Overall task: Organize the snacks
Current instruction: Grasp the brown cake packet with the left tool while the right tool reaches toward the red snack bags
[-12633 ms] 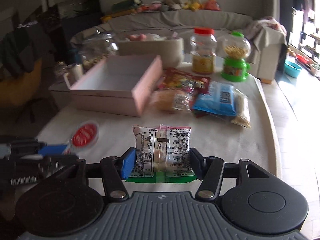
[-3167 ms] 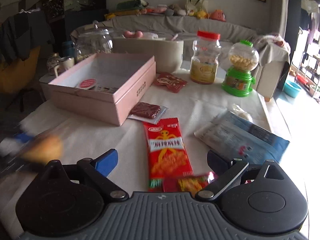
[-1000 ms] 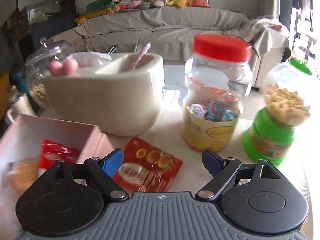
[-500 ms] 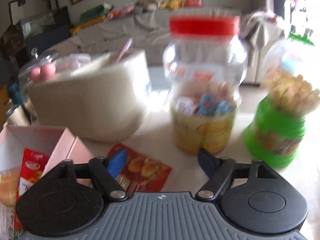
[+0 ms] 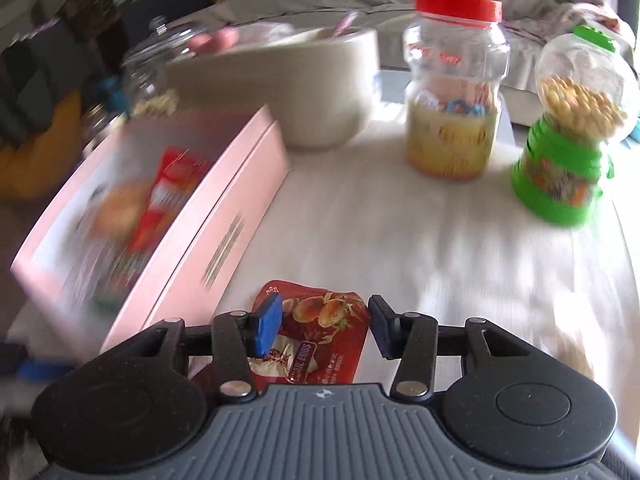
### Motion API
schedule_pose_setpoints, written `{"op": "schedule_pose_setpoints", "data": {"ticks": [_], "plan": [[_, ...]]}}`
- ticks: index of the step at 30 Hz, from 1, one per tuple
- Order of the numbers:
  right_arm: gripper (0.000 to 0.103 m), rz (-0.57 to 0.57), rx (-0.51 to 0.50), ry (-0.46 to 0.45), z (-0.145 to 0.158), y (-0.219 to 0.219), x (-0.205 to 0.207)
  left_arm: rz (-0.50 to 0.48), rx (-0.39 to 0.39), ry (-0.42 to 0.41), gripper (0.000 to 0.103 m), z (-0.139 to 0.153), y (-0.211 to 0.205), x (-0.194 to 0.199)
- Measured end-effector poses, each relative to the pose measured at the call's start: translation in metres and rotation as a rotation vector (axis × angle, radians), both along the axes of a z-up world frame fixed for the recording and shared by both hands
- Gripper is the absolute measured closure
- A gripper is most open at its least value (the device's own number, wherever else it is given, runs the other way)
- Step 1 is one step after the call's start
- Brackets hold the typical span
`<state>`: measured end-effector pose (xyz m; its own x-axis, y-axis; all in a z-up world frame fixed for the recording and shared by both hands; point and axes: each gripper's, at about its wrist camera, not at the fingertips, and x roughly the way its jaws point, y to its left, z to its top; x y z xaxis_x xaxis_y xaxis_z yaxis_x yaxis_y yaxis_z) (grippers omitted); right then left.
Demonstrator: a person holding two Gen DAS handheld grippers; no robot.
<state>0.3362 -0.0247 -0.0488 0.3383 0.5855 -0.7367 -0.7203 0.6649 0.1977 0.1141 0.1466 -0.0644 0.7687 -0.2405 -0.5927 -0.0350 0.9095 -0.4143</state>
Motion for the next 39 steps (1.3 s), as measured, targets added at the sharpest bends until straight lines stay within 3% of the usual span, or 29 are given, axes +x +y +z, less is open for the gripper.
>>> {"op": "schedule_pose_setpoints", "data": {"ticks": [7,10,13,16,18,22,24,31,39], "plan": [[0.056,0.078,0.012,0.082,0.005,-0.047,-0.073,-0.116,-0.013,0.04,0.044,-0.004,-0.029,0.0],[0.055,0.1,0.025,0.082,0.006,-0.065,-0.1,-0.116,0.061,0.037,0.044,0.0,-0.046,0.002],[0.053,0.073,0.021,0.019,0.005,-0.08,-0.121,-0.051,0.197,0.051,0.044,0.001,-0.061,0.011],[0.048,0.011,0.01,-0.07,0.005,-0.09,-0.136,0.015,0.173,0.064,0.044,0.0,-0.065,0.027],[0.042,-0.041,0.013,-0.122,0.005,-0.095,-0.144,0.042,0.224,0.068,0.044,-0.002,-0.072,0.035],[0.035,-0.168,0.028,-0.223,0.003,-0.102,-0.159,0.042,0.367,0.06,0.046,-0.005,-0.086,0.037],[0.031,-0.217,0.036,-0.268,0.003,-0.106,-0.167,0.019,0.4,0.056,0.047,-0.006,-0.088,0.034],[0.026,-0.192,0.007,-0.295,-0.004,-0.111,-0.183,-0.072,0.405,0.053,0.053,-0.005,-0.075,-0.003],[0.024,-0.12,0.02,-0.272,-0.013,-0.099,-0.2,-0.095,0.435,0.088,0.06,-0.001,-0.06,-0.051]]}}
